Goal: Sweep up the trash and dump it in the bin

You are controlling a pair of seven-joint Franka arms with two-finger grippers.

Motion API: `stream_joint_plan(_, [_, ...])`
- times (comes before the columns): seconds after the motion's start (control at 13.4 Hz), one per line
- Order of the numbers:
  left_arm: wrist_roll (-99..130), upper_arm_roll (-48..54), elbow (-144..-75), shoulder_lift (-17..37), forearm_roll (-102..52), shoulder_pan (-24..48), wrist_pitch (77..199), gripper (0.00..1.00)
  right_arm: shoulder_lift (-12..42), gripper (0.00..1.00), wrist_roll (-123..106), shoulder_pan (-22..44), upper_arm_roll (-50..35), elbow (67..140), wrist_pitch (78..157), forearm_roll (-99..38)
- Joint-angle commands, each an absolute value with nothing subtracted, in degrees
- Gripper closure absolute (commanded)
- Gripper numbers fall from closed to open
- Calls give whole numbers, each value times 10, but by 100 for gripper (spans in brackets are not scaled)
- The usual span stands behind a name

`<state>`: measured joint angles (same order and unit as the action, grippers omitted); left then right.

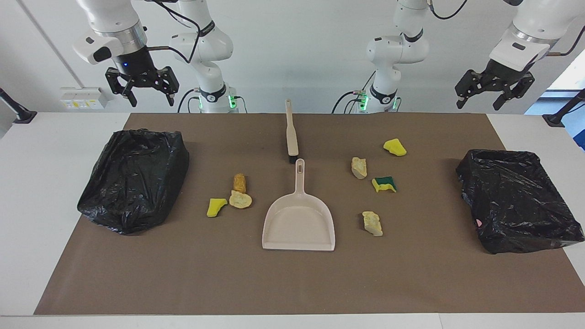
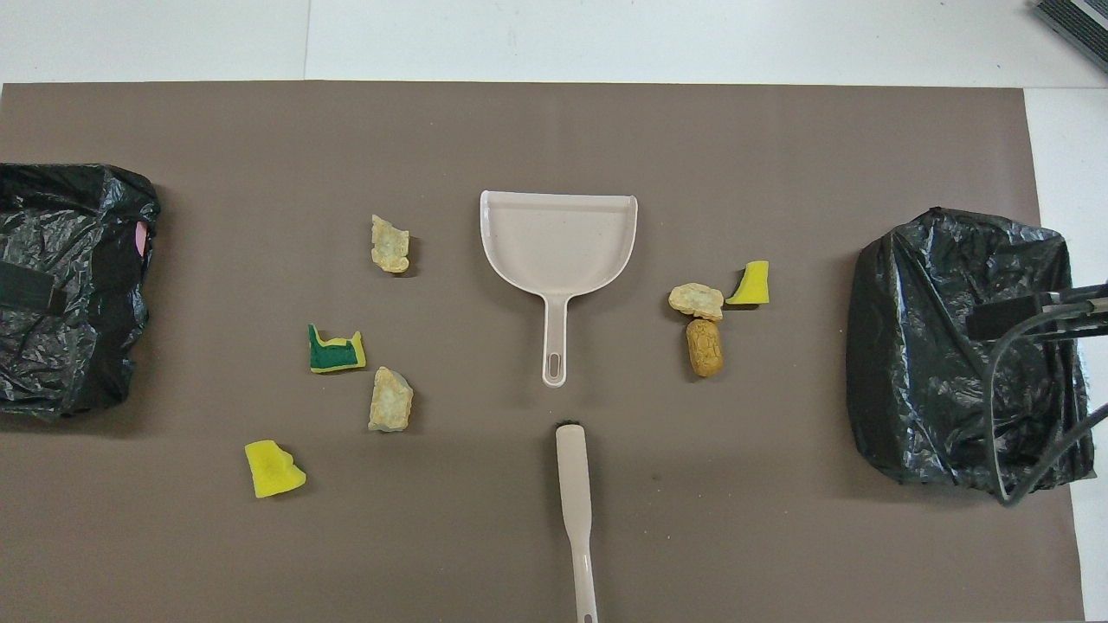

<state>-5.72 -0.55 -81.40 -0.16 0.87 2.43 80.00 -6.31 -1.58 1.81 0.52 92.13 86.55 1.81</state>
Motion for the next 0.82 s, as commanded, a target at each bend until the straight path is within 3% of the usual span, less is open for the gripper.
stream_joint_plan(0.0, [-55, -8, -824, -13, 18, 28, 795, 0, -65, 0, -21, 11, 3, 925, 872, 5])
stream_joint_plan(0.74, [-53, -6, -825, -13, 14, 30, 795, 0, -65, 0, -21, 11, 3, 925, 872, 5])
